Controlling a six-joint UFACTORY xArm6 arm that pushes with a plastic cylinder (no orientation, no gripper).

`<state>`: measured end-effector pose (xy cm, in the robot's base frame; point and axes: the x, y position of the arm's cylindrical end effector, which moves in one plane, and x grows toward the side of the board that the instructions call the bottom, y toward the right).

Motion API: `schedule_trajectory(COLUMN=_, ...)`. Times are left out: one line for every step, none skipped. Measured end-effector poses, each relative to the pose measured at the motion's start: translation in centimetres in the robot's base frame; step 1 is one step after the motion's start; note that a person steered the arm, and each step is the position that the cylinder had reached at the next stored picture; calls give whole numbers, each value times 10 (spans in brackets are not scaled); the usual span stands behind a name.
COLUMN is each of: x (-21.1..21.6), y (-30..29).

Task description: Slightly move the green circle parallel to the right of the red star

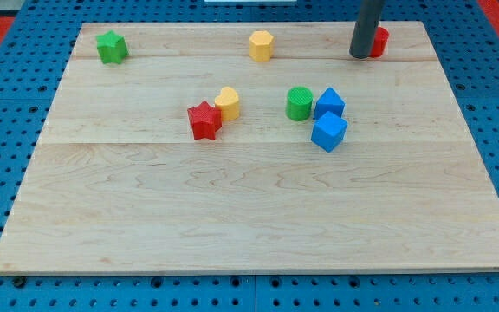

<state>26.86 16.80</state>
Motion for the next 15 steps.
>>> schedule_trajectory(x=0, y=0)
schedule_trajectory(x=13, y=-3)
schedule_trajectory(x=16, y=-15)
schedule_trajectory(x=26, y=-34)
schedule_trajectory(x=91, y=-53)
schedule_trajectory(x=119, y=-57)
schedule_trajectory(x=117, y=-71)
schedule_trajectory(x=95, y=-72)
schedule_trajectory(x=90, y=-73)
schedule_trajectory(x=89, y=-73)
schedule_trajectory(x=86, y=-73)
schedule_trajectory(x=69, y=-73)
schedule_trajectory(x=69, y=-73)
schedule_trajectory(x=69, y=-97)
schedule_trajectory(x=69, y=-114)
